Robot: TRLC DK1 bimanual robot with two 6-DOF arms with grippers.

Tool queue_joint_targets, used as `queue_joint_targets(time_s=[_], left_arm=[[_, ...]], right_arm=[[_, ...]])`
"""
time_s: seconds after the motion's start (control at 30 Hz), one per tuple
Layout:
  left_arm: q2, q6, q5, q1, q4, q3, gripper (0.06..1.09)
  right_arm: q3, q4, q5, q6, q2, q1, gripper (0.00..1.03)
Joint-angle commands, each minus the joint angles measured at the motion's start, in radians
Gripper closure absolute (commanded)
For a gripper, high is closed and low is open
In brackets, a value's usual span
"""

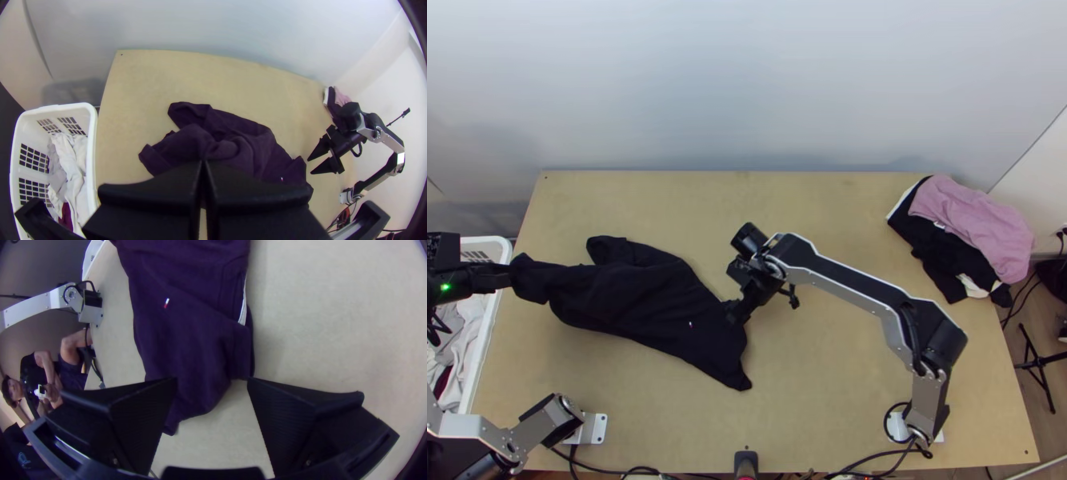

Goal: Fold the t-shirt

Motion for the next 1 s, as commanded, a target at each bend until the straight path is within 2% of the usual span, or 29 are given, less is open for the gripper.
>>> queue_joint_targets(time_s=[0.0, 0.1, 0.13, 0.23, 0.37, 0.4, 0.53, 0.73, 0.97], left_arm=[[0.007, 0.02, -0.003, 0.024, 0.002, -0.016, 1.04], [0.01, 0.02, -0.001, 0.024, 0.007, -0.015, 1.04], [0.012, 0.02, -0.001, 0.024, 0.007, -0.015, 1.04], [0.015, 0.023, -0.001, 0.024, 0.008, -0.015, 1.04], [0.021, 0.03, -0.001, 0.025, 0.013, -0.011, 1.04], [0.024, 0.03, -0.001, 0.025, 0.013, -0.011, 1.04], [0.027, 0.03, -0.001, 0.025, 0.014, -0.016, 1.04], [0.042, 0.02, 0.003, 0.03, 0.034, -0.007, 1.04], [0.082, -0.101, 0.131, 0.013, 0.034, 0.136, 1.04]], right_arm=[[-0.001, -0.004, -0.008, 0.004, 0.06, 0.036, 0.33], [0.0, -0.004, -0.008, 0.004, 0.081, 0.042, 0.35], [0.002, -0.001, -0.008, 0.004, 0.087, 0.044, 0.4], [0.002, 0.022, -0.008, 0.003, 0.106, 0.051, 0.6], [0.011, 0.054, -0.008, 0.0, 0.092, 0.04, 0.94], [0.015, 0.059, -0.008, 0.003, 0.073, 0.027, 1.0], [0.008, 0.042, -0.008, 0.006, -0.048, -0.041, 1.0], [0.034, -0.007, -0.008, 0.012, -0.252, -0.222, 1.0], [0.089, -0.091, -0.008, 0.0, -0.453, -0.392, 1.0]])
